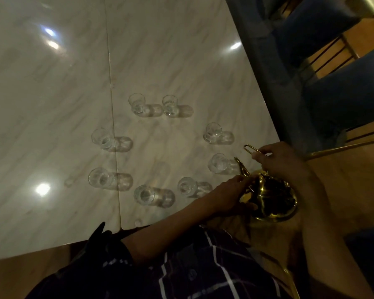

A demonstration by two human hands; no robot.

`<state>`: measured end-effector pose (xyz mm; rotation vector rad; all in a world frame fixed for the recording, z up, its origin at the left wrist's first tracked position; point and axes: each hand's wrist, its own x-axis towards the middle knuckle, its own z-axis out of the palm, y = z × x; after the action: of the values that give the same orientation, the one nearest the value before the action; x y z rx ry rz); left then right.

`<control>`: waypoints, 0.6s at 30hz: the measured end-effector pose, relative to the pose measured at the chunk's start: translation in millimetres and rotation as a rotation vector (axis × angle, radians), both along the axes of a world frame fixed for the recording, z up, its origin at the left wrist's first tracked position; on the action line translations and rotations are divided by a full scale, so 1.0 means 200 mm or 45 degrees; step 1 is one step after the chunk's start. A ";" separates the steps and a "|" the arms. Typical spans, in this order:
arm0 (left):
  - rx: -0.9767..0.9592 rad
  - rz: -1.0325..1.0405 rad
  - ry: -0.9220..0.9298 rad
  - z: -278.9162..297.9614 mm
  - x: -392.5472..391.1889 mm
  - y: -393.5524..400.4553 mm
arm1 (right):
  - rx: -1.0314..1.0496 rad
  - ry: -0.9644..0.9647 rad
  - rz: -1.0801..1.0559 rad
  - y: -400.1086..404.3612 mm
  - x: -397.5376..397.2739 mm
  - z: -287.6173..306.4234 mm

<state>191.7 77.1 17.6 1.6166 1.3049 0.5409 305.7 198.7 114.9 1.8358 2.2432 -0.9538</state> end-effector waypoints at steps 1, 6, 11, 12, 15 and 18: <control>-0.002 -0.005 0.001 0.00 0.00 0.00 | 0.000 0.002 -0.002 0.00 0.00 0.00; 0.007 -0.022 0.009 -0.01 -0.01 0.00 | -0.007 0.013 -0.003 0.00 0.01 -0.03; 0.000 -0.039 0.043 -0.02 0.00 0.01 | -0.027 0.019 -0.027 0.00 0.01 -0.06; 0.006 -0.041 0.042 -0.02 0.00 0.01 | -0.030 0.022 -0.027 0.00 0.01 -0.06; 0.003 -0.038 0.038 -0.02 -0.01 0.01 | -0.033 0.039 -0.038 0.01 0.02 -0.08; 0.022 -0.037 0.035 -0.01 -0.01 0.01 | -0.037 0.058 -0.044 0.01 0.03 -0.10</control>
<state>190.2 79.7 14.8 1.6604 1.2984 0.5152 311.2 199.8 94.6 1.8653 2.2173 -1.0388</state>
